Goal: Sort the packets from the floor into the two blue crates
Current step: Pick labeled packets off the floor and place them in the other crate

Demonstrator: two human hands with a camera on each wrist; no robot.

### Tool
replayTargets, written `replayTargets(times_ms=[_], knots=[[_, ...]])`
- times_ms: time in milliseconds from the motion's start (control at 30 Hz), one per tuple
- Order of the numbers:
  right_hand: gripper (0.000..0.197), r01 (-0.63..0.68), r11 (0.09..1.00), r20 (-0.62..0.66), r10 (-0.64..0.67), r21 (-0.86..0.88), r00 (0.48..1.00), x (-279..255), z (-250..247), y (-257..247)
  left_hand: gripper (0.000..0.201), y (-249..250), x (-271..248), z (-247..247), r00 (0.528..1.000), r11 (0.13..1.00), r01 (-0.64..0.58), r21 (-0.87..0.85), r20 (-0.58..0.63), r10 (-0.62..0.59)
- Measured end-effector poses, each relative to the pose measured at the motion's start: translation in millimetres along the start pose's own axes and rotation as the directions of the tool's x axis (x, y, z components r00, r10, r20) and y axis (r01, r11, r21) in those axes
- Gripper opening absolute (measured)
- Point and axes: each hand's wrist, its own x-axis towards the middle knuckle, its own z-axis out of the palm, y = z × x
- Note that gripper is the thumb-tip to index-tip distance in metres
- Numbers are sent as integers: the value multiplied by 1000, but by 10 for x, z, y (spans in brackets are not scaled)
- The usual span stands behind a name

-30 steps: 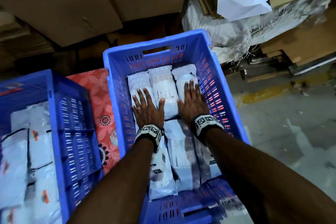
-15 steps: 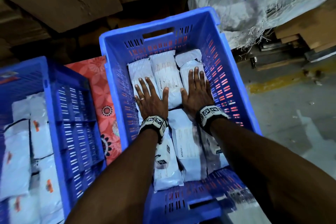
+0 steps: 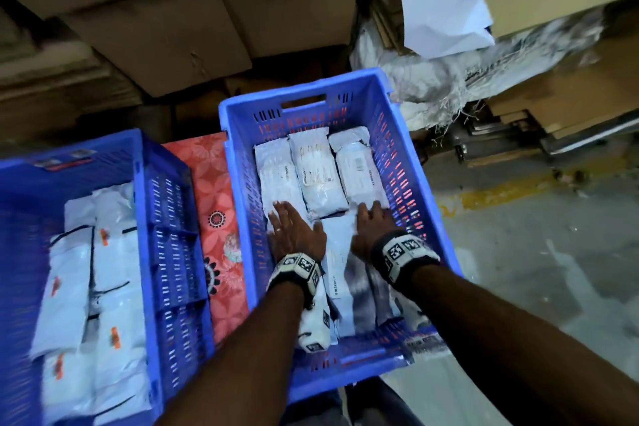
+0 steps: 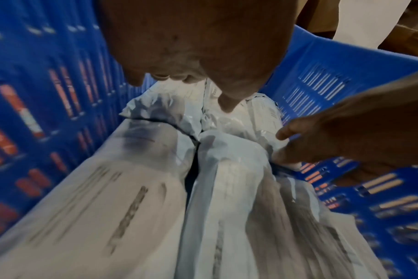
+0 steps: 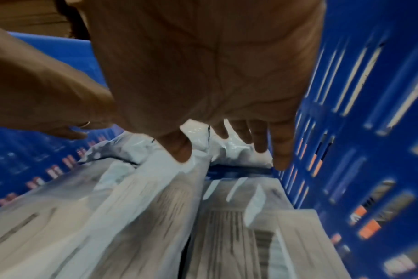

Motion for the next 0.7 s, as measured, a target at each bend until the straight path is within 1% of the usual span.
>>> replayTargets(times_ms=[67,133,167,233,300,333,433,467,567,633,700], knots=[[90,-57,997,79,62,-55,995,-181,99,21,96,-26,-202,36,994,998,66,24,82,-68],[108,-147,985,151,160,-94,976,-309,158,21,100,-56,-363,113,986,991,98,90,128,-109],[115,-171,980,193,189,-106,963,-353,166,15,101,-73,-414,155,981,988,108,111,151,-125],[126,-167,975,262,202,-148,944,-383,141,-8,107,-111,-437,205,967,983,135,124,198,-158],[131,-139,971,308,195,-197,931,-398,112,-23,113,-155,-401,226,956,981,142,134,240,-171],[131,-132,972,321,190,-194,928,-356,155,-13,115,-179,-378,259,953,980,143,137,248,-174],[136,-150,975,328,198,-166,924,-321,180,-6,117,-176,-355,312,961,980,158,121,211,-181],[133,-153,972,337,208,-180,918,-343,149,-20,117,-169,-349,338,962,980,166,112,199,-186],[110,-122,978,304,169,-170,937,-392,142,-61,116,-139,-358,355,957,977,187,98,207,-204],[100,-149,980,255,178,-129,950,-329,264,-33,117,-121,-360,357,959,975,197,105,188,-214],[80,-199,979,203,206,-55,957,-252,406,-15,116,-96,-343,387,957,973,213,90,183,-226]])
